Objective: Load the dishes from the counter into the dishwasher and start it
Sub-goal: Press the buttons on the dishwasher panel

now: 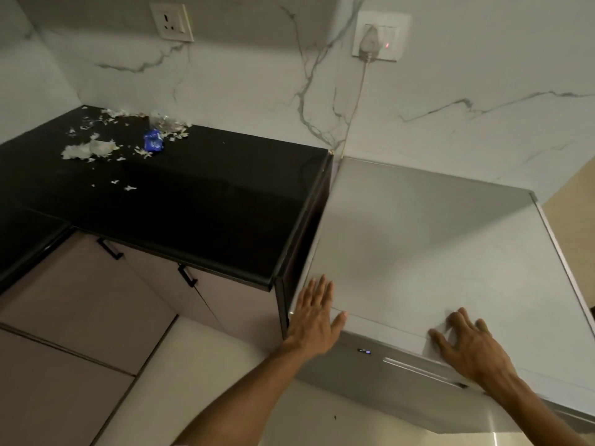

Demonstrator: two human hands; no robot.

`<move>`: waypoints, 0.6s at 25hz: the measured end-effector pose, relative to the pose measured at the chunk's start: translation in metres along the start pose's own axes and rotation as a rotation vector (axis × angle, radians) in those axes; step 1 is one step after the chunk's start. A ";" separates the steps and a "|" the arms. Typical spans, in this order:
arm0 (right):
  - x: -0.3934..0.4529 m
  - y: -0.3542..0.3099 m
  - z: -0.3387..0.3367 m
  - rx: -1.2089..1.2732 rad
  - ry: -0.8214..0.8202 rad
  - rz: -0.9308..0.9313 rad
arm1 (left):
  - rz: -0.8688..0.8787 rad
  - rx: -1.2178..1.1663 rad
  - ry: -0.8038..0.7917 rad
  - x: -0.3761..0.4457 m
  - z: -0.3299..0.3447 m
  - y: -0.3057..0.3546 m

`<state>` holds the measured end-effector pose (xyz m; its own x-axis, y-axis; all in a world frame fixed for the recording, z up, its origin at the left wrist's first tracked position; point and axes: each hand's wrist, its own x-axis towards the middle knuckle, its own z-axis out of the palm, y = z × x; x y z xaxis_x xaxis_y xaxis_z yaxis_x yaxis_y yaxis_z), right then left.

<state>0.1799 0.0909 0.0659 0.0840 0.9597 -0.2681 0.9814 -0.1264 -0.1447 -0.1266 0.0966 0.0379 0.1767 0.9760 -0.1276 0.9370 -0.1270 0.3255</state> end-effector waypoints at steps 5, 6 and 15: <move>-0.006 -0.011 0.002 0.104 0.047 0.090 | -0.004 -0.045 -0.070 -0.001 0.005 -0.002; -0.005 -0.008 0.006 0.103 0.060 0.103 | 0.011 -0.050 -0.066 -0.001 0.004 -0.002; 0.003 -0.072 -0.013 0.329 0.233 0.199 | 0.023 -0.004 -0.132 0.010 -0.010 -0.005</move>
<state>0.1115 0.1062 0.0877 0.3392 0.9348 -0.1055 0.8381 -0.3513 -0.4174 -0.1323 0.1087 0.0445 0.2359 0.9411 -0.2421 0.9313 -0.1478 0.3330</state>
